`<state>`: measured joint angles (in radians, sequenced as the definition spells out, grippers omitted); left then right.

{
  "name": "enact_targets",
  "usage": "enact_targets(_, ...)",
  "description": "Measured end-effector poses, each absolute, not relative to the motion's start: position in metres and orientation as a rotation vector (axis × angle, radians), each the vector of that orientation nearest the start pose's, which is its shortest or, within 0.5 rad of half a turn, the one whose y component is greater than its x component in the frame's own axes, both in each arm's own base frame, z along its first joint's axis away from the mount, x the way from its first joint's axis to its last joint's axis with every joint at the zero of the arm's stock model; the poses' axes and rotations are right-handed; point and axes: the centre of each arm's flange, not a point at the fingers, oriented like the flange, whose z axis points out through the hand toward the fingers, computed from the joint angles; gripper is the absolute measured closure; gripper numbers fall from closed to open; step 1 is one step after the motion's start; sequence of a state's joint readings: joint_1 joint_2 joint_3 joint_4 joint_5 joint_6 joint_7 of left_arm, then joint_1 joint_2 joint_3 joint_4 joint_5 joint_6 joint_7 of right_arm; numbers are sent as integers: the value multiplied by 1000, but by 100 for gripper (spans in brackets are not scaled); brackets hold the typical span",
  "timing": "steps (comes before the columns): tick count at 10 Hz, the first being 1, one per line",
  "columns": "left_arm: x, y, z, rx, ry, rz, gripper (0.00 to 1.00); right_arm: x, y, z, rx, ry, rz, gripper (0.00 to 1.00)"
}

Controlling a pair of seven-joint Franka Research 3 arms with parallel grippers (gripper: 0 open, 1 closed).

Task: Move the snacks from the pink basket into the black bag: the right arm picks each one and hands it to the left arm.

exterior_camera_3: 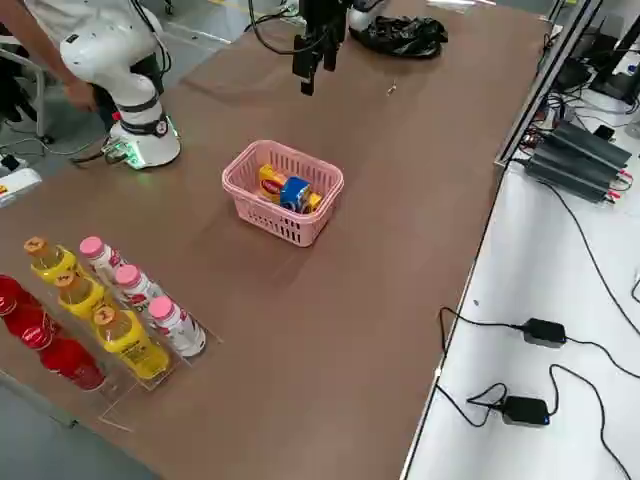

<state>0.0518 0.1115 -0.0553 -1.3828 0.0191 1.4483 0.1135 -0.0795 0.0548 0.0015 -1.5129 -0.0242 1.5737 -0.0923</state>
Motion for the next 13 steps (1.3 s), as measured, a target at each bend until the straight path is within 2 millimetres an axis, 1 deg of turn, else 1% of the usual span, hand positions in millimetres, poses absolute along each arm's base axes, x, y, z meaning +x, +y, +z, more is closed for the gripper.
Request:
enact_targets(3, 574, 3, 644, -3126, 177, 58, 0, 570, -47, 621, -3166, -23, -6, 0)
enact_targets(6, 574, 3, 644, -3146, 175, 52, 0, 570, -47, 621, -3166, -34, -5, 0)
enact_targets(9, 575, -8, 645, -3199, 140, 43, 0, 570, -47, 617, -3164, -73, 8, 0)
enact_targets(10, 575, -12, 645, -3200, 149, 42, 0, 571, -47, 612, -3164, -80, 12, 0)
enact_targets(11, 575, -14, 645, -3200, 155, 41, 0, 573, -47, 602, -3164, -90, 13, 0)
enact_targets(13, 575, -17, 644, -3200, 162, 43, 0, 578, -48, 572, -3162, -136, 11, 0)
